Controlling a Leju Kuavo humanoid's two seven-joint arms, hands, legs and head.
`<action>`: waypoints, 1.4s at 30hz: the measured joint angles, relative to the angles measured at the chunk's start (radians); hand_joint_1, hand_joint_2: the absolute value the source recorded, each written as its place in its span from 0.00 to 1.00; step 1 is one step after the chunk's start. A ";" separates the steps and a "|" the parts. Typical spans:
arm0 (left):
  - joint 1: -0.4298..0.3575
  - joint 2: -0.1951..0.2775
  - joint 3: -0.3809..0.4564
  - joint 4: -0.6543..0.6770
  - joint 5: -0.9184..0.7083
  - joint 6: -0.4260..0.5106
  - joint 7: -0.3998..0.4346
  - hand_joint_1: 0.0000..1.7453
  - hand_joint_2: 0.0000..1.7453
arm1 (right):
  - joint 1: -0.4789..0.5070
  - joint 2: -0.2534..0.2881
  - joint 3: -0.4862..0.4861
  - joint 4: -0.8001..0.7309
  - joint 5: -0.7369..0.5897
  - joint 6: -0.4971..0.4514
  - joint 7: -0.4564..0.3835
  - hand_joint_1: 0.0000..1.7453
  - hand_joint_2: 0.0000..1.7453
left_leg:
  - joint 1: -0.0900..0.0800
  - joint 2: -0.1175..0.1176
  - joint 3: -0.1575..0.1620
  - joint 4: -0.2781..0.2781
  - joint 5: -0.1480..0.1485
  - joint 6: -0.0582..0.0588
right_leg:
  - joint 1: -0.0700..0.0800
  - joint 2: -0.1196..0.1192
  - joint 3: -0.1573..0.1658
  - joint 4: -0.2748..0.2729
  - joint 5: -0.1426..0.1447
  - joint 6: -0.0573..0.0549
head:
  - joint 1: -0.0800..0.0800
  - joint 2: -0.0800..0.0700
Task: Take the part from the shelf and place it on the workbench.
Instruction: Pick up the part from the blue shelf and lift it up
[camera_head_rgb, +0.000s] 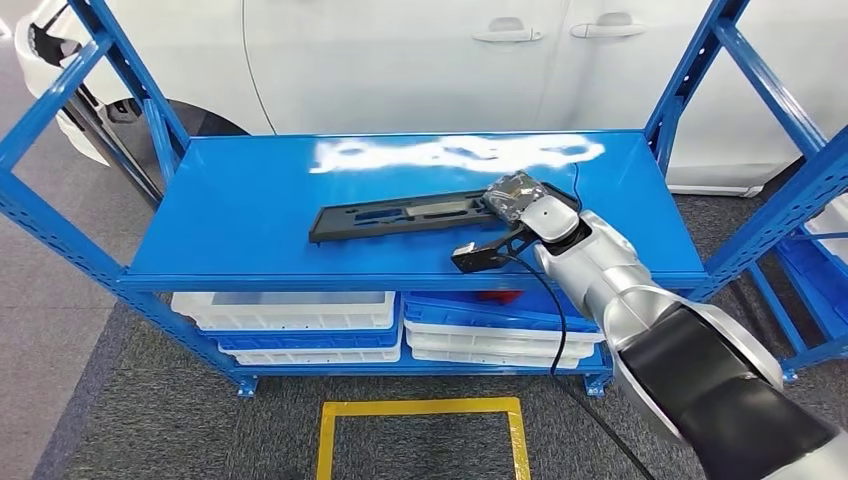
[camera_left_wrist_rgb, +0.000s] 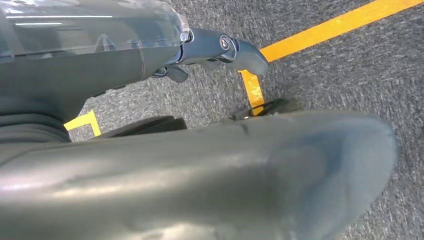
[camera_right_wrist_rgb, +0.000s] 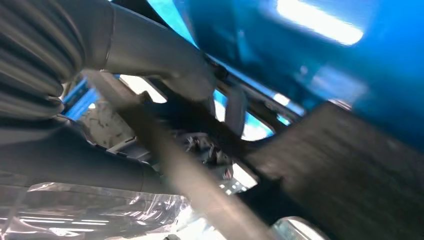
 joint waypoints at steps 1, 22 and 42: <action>0.001 0.000 0.000 0.000 0.000 0.000 0.000 0.00 0.00 | 0.001 -0.003 0.000 0.000 0.000 -0.001 -0.003 0.98 1.00 | 0.001 0.000 -0.029 0.060 -0.021 -0.001 | 0.001 0.000 0.000 0.000 0.000 -0.001 | 0.000 0.000; -0.003 0.000 0.004 0.000 0.022 0.033 -0.037 0.00 1.00 | 0.015 -0.001 -0.306 -0.308 -0.826 0.083 -0.449 1.00 1.00 | 0.005 -0.020 0.083 -0.192 0.110 0.036 | -0.011 0.004 -0.026 0.070 -0.015 0.045 | 0.000 0.000; 0.025 0.005 0.027 0.000 0.071 0.223 -0.072 0.00 1.00 | 0.401 -0.121 -0.222 -1.054 -1.473 0.257 -0.544 0.95 1.00 | 0.004 -0.010 0.087 -0.195 0.105 0.030 | -0.001 0.023 0.006 0.006 -0.019 0.037 | 0.000 0.000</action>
